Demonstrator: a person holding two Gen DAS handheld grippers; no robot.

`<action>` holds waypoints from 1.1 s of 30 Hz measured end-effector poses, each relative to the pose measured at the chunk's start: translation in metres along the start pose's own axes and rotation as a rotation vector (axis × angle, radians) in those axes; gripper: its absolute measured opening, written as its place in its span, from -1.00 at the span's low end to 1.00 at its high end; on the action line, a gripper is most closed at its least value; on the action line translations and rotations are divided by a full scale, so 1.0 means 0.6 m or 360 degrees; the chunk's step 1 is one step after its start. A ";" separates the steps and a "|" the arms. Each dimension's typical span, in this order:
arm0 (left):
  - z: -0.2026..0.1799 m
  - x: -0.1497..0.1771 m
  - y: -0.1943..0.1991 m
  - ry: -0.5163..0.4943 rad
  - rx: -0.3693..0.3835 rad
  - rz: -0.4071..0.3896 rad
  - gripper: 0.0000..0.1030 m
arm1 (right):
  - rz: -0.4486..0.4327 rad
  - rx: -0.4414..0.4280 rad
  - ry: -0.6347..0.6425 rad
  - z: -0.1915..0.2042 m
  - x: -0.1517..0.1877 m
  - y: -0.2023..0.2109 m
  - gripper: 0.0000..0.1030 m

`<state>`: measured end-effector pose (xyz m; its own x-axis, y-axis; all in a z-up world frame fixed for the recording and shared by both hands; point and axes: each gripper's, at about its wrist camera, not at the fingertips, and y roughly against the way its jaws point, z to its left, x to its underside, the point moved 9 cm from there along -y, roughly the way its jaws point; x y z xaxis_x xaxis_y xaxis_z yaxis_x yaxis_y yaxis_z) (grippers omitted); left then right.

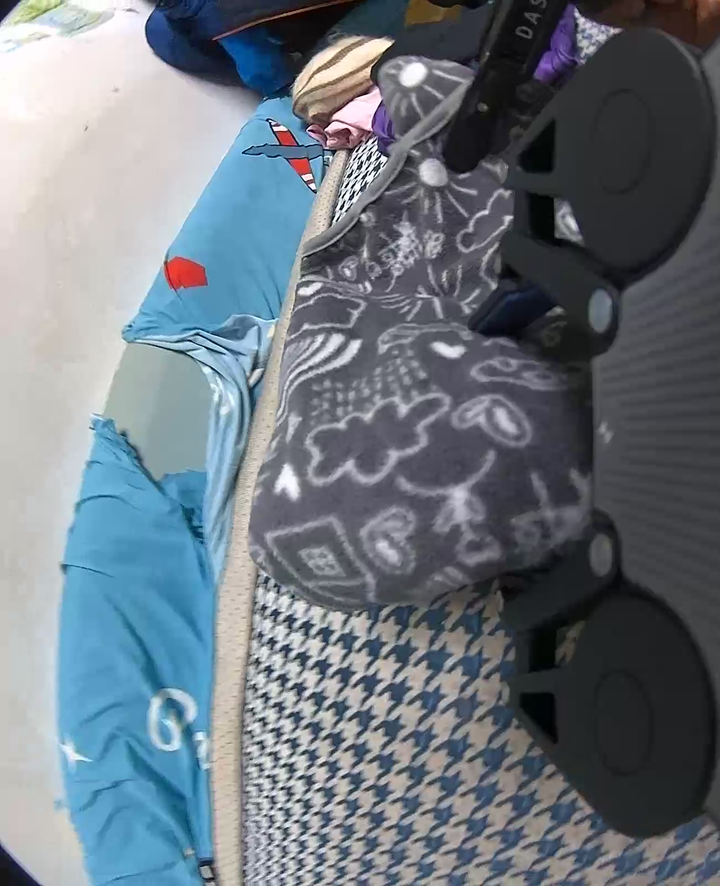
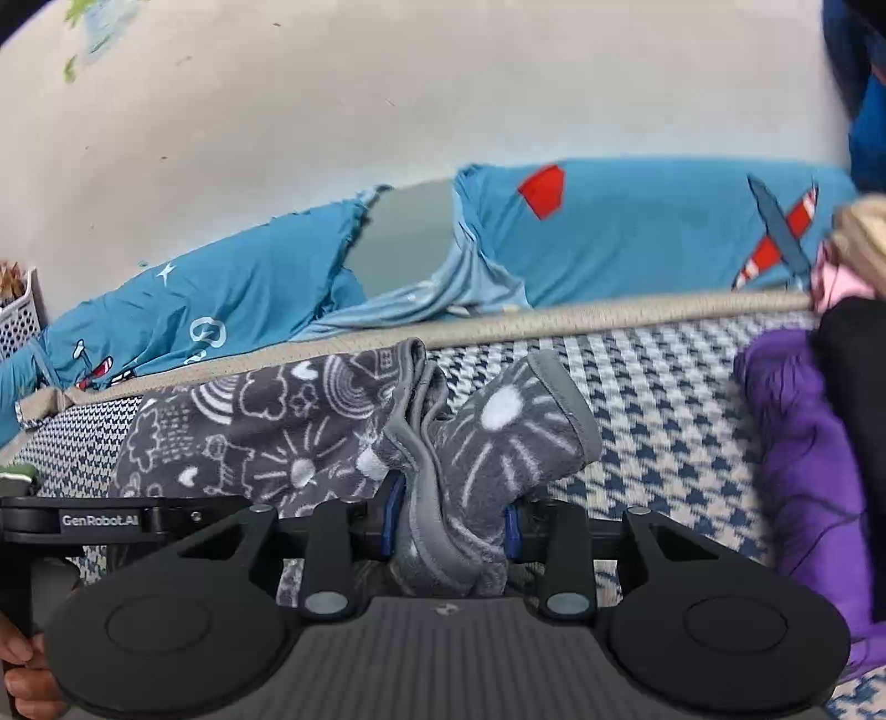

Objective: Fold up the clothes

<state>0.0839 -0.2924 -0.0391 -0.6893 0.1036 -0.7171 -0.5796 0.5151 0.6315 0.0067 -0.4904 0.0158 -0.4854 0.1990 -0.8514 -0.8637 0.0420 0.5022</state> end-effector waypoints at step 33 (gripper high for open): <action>-0.019 0.044 0.196 -0.0015 -0.0318 -0.0242 0.42 | -0.0239 -0.0108 0.0293 0.127 0.015 0.136 -0.34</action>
<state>-0.0075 -0.2388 0.0196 -0.5840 0.0463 -0.8105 -0.7514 0.3469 0.5613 -0.0578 -0.4105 0.0608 -0.3621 0.0137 -0.9320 -0.9321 -0.0098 0.3620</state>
